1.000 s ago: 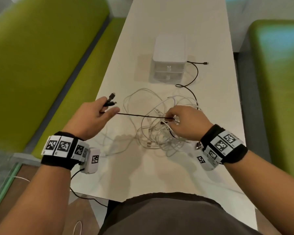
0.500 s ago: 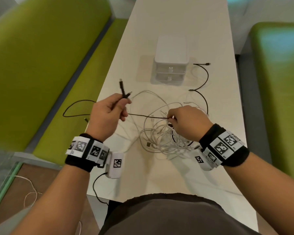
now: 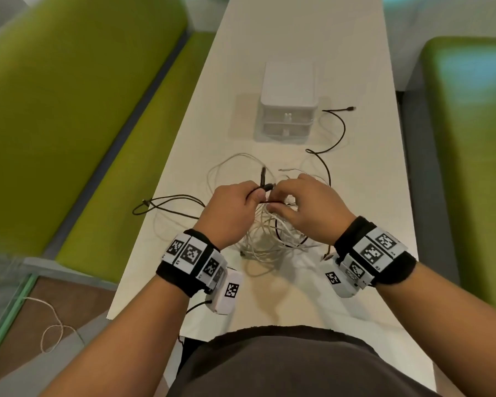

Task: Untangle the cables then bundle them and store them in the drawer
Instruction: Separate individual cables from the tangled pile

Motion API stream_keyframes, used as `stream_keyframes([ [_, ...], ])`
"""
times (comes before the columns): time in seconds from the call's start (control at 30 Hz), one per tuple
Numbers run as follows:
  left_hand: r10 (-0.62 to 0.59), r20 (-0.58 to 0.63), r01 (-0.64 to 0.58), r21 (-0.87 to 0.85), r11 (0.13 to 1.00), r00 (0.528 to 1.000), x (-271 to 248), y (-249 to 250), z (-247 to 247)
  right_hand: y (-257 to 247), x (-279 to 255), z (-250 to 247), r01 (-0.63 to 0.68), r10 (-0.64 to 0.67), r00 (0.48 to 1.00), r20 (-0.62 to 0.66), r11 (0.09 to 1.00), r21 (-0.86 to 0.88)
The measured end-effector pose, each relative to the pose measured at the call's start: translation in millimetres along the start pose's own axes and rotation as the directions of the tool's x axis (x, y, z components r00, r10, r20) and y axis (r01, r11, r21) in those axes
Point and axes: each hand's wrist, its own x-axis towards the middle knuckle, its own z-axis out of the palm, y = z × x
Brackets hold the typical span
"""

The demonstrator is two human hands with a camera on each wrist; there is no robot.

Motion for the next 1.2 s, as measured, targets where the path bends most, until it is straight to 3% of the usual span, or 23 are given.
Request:
stream_keyframes([
  [0.1,-0.069,0.07,0.062,0.099,0.993,0.995,2.4,3.4,-8.8,9.0,-0.4,15.2,-0.075,0.075,0.99,0.118,0.997,-0.003],
  [0.2,-0.122,0.132,0.107,0.119,0.987,0.984,1.5,-0.9,-17.2,12.1,-3.1,26.3,-0.05,0.059,0.983,0.175,0.997,-0.055],
  [0.27,-0.123,0.095,0.113,0.107,0.988,0.988,0.3,-7.7,-21.7,9.5,-3.3,26.4,-0.019,0.023,0.995,0.096,0.999,-0.04],
  [0.33,-0.118,0.032,0.117,0.036,0.992,0.992,-0.5,-13.3,-23.6,7.2,-4.6,23.3,0.024,-0.019,0.999,-0.049,0.995,0.1],
  [0.43,-0.109,-0.068,0.099,-0.131,0.986,0.992,0.1,-14.7,-25.5,4.6,-8.0,12.0,0.095,-0.048,0.972,-0.231,0.976,0.197],
  [0.57,-0.065,-0.121,0.045,-0.159,0.986,0.991,1.0,-13.4,-26.6,10.3,-8.3,-0.5,0.041,-0.011,0.985,-0.171,0.984,0.173],
  [0.63,-0.054,-0.096,0.041,-0.136,0.99,0.994,3.7,-11.9,-25.3,12.7,-7.4,-1.3,0.076,-0.07,0.99,-0.125,0.996,0.048],
  [0.73,-0.091,-0.03,0.086,-0.136,0.987,0.995,8.0,-6.1,-17.3,7.0,-7.1,-3.6,0.119,-0.135,0.977,-0.162,0.987,-0.107],
  [0.93,-0.096,-0.006,0.094,-0.143,0.985,0.995,10.4,8.0,-4.4,-19.2,-16.2,-7.3,0.13,-0.133,0.954,-0.27,0.991,-0.026],
  [1.03,-0.055,-0.016,0.051,-0.182,0.982,0.998,10.5,7.8,-3.0,-21.7,-15.1,-10.6,0.221,-0.216,0.964,-0.159,0.975,0.02],
  [1.1,-0.035,-0.088,0.015,-0.218,0.976,0.996,11.6,7.9,-6.0,-16.1,-12.9,-6.5,0.311,-0.311,0.95,0.017,0.95,0.011],
  [1.2,-0.036,-0.158,-0.024,-0.361,0.932,0.987,15.3,9.1,-20.3,-3.5,-15.7,3.7,0.247,-0.223,0.916,0.334,0.969,-0.03],
])
